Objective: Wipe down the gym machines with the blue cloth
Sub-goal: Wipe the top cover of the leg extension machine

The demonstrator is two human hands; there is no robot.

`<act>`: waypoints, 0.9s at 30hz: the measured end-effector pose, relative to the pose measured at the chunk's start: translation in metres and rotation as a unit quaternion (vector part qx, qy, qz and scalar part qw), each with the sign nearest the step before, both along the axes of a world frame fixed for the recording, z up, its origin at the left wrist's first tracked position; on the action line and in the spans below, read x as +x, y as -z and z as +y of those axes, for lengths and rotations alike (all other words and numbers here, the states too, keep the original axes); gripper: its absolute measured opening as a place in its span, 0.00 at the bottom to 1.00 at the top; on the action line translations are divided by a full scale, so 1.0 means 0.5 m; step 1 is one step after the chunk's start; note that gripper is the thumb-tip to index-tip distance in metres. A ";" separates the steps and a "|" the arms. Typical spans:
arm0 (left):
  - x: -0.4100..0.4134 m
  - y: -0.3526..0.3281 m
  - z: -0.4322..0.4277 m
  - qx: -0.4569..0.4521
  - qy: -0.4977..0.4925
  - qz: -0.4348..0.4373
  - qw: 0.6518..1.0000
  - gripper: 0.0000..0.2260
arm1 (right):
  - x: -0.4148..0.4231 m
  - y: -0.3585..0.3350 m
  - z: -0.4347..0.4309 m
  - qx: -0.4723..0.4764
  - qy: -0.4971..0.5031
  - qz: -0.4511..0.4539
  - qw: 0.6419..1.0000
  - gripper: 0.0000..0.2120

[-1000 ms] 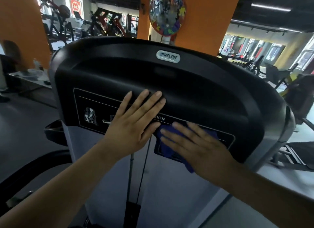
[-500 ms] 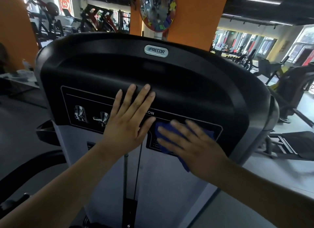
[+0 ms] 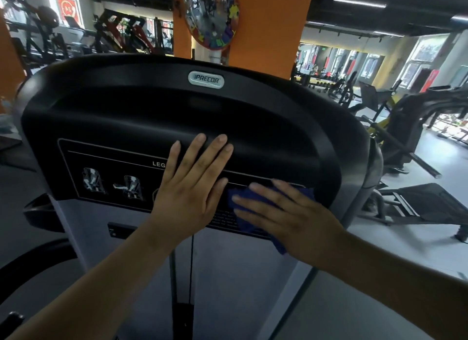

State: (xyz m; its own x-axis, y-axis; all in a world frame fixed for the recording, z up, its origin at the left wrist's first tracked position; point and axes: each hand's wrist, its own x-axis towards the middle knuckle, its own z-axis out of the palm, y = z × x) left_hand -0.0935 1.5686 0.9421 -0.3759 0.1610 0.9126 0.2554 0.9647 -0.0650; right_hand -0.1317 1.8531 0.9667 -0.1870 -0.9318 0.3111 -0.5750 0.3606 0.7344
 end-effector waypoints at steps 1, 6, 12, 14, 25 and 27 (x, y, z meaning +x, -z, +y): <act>0.001 0.000 0.003 0.007 0.002 0.000 1.000 0.26 | 0.003 -0.018 0.005 -0.031 0.016 0.004 0.999 0.41; -0.002 0.000 0.037 0.034 0.011 -0.011 0.999 0.28 | 0.021 0.034 0.026 -0.033 0.033 0.025 0.999 0.40; -0.002 0.013 0.077 -0.017 0.035 -0.001 0.999 0.28 | 0.008 -0.035 0.091 -0.089 0.045 0.068 0.993 0.37; -0.007 0.021 0.095 0.000 0.031 -0.007 1.000 0.29 | 0.012 -0.019 0.095 -0.105 0.058 0.076 0.990 0.38; -0.007 0.019 0.158 0.001 0.019 0.000 1.000 0.27 | -0.005 -0.005 0.149 -0.110 0.021 0.077 0.991 0.34; -0.006 0.020 0.180 -0.009 0.028 -0.003 1.000 0.27 | -0.010 0.022 0.172 -0.023 0.002 0.075 0.997 0.33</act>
State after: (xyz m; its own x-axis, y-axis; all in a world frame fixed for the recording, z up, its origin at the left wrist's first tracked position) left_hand -0.0965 1.6586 0.9322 -0.3716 0.1980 0.9070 0.3100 0.9474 -0.0799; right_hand -0.1367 1.9391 0.9559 -0.1398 -0.9152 0.3779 -0.4588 0.3981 0.7944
